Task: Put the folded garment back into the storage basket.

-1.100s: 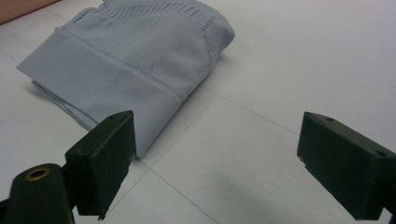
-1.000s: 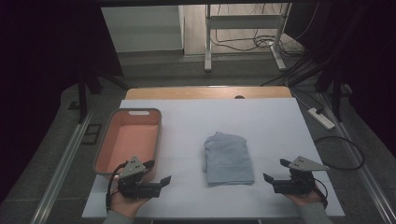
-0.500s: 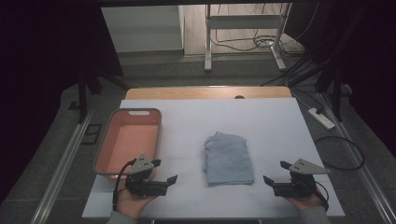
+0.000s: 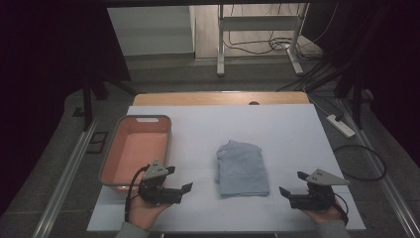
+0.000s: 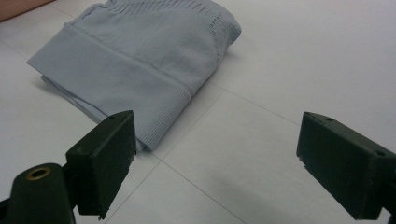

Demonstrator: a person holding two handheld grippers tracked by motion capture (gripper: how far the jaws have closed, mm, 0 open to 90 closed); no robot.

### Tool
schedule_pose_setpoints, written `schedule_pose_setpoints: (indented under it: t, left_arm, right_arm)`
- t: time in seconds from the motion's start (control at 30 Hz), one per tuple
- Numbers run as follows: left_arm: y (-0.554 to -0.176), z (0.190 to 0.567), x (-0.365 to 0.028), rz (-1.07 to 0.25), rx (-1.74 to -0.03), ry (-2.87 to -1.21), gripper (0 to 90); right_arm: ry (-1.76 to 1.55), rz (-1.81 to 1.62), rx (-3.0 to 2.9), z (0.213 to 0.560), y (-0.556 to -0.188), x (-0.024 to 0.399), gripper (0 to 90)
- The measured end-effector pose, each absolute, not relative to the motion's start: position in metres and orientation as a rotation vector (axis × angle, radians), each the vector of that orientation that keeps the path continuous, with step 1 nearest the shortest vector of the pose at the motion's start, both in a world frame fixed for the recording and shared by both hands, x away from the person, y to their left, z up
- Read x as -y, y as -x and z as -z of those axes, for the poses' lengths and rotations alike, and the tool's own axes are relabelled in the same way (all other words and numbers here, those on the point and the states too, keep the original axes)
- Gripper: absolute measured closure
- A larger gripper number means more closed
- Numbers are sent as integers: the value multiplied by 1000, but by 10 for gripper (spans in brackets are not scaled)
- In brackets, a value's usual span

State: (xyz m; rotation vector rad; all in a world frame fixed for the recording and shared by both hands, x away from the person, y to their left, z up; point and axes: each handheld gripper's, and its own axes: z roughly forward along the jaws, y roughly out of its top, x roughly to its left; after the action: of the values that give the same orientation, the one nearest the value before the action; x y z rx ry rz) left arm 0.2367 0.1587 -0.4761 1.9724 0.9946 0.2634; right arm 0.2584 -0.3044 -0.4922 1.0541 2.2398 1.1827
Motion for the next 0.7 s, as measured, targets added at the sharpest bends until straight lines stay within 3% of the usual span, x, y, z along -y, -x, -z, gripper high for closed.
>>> schedule_pose_setpoints:
  t: [0.7]
  left_arm:
    - [-247,480,-135,-234,-953,-2010,125]
  right_arm:
    - [-1042,-1165,-2249,493,-260,301,123]
